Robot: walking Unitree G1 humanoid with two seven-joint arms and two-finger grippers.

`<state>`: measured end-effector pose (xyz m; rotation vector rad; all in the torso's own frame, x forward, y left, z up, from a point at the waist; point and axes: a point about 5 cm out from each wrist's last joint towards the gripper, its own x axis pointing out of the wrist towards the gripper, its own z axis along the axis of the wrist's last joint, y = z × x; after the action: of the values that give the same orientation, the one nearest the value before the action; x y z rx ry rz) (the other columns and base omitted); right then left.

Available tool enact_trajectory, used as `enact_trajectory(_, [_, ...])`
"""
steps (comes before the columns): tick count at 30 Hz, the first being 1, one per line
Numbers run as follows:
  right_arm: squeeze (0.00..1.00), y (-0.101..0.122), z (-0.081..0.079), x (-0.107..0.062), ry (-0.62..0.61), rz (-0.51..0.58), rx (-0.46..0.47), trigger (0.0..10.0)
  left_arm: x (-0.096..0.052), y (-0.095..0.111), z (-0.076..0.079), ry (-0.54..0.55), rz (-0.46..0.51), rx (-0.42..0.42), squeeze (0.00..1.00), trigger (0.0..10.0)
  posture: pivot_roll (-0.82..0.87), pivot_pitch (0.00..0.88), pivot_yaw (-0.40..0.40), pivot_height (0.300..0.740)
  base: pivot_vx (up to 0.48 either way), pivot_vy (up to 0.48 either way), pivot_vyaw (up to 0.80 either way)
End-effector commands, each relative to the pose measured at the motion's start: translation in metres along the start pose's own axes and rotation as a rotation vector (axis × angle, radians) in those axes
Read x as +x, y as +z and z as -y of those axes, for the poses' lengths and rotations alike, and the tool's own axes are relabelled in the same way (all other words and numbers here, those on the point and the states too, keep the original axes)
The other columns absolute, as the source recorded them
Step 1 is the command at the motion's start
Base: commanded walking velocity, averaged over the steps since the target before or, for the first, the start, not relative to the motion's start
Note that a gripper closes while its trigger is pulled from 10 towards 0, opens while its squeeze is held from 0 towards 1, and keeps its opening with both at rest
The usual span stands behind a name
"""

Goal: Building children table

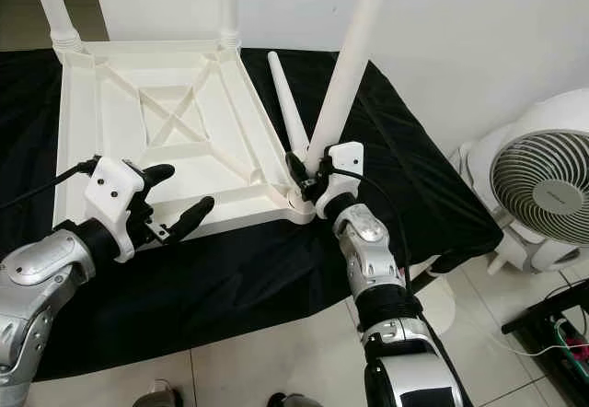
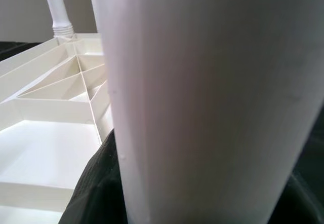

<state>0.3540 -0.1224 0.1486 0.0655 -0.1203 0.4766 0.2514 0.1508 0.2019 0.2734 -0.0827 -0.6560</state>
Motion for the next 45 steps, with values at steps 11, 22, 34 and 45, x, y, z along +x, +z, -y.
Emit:
enact_trajectory(11, [0.00,-0.055,0.011,-0.022,-0.052,-0.313,0.143,10.0,0.000,0.003,0.001,0.014,0.011,0.008,0.00,10.0,0.15,0.095,-0.091,0.740,0.000,0.000,0.00])
enact_trajectory(22, [0.00,-0.053,0.004,-0.035,-0.049,-0.153,0.000,10.0,-0.002,0.004,0.001,0.019,0.012,0.005,0.00,10.0,0.15,0.108,-0.092,0.740,0.000,0.000,0.00])
enact_trajectory(34, [0.00,-0.055,-0.002,-0.044,-0.038,-0.099,-0.027,10.0,-0.002,0.004,-0.001,0.017,0.007,0.006,0.00,10.0,0.15,0.117,-0.081,0.740,0.000,0.000,0.00])
enact_trajectory(45, [0.00,-0.061,-0.008,-0.048,-0.028,-0.127,-0.056,10.0,-0.003,0.004,0.000,0.016,0.004,0.005,0.00,10.0,0.15,0.121,-0.084,0.740,0.000,0.000,0.00])
